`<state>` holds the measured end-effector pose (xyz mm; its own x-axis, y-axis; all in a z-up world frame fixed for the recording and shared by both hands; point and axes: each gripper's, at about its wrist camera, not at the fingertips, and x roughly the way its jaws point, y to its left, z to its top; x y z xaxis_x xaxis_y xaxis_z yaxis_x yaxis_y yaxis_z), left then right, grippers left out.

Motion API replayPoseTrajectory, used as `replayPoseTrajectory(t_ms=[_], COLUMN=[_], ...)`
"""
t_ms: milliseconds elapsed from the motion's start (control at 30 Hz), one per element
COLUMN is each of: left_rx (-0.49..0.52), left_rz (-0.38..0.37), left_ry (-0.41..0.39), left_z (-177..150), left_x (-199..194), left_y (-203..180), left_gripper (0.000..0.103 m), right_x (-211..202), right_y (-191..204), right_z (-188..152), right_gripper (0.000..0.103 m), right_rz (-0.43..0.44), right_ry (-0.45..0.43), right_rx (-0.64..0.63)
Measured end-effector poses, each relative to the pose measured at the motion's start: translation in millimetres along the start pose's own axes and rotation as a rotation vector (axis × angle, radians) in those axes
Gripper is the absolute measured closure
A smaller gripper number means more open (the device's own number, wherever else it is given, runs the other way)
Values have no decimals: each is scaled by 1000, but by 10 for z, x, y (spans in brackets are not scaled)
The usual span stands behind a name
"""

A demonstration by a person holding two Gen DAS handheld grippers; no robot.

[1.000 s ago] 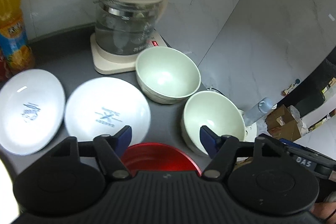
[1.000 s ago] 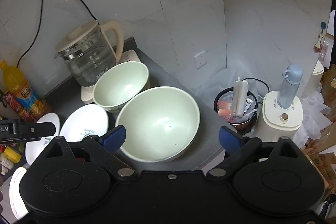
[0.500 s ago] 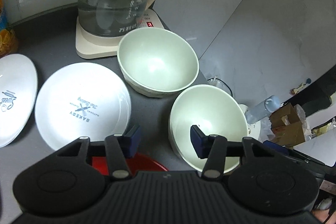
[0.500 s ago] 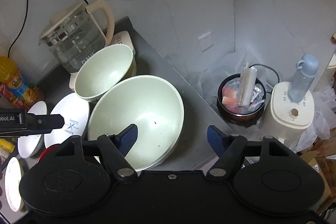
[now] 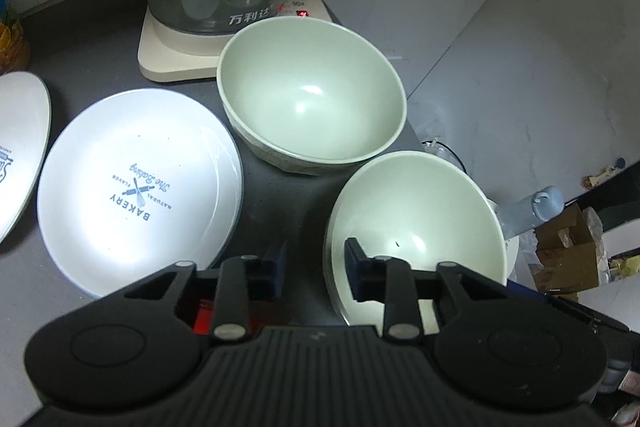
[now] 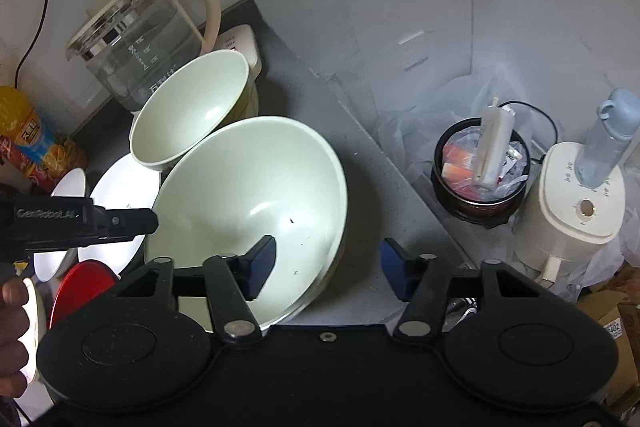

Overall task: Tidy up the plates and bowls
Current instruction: 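Lift the pale green bowl with both grippers and carry it over the red bowl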

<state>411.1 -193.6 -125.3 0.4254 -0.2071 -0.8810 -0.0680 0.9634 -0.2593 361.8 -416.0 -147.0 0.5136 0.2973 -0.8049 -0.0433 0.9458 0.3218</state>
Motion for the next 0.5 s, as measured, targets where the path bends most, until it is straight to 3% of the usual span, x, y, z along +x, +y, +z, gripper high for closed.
replayPoseTrajectory(t_ms=[267,500], left_rx=[-13,-19], left_rz=[17,-4], left_ry=[43,56], left_z=[-13,-37], left_x=[201,273], left_y=[-32,-97], left_gripper=[86,96], right_x=[175,207], right_y=[-47,-68], right_z=[28,28], right_gripper=[78,83], right_rz=[19,23], right_ry=[49,54], right_rx=[14,21])
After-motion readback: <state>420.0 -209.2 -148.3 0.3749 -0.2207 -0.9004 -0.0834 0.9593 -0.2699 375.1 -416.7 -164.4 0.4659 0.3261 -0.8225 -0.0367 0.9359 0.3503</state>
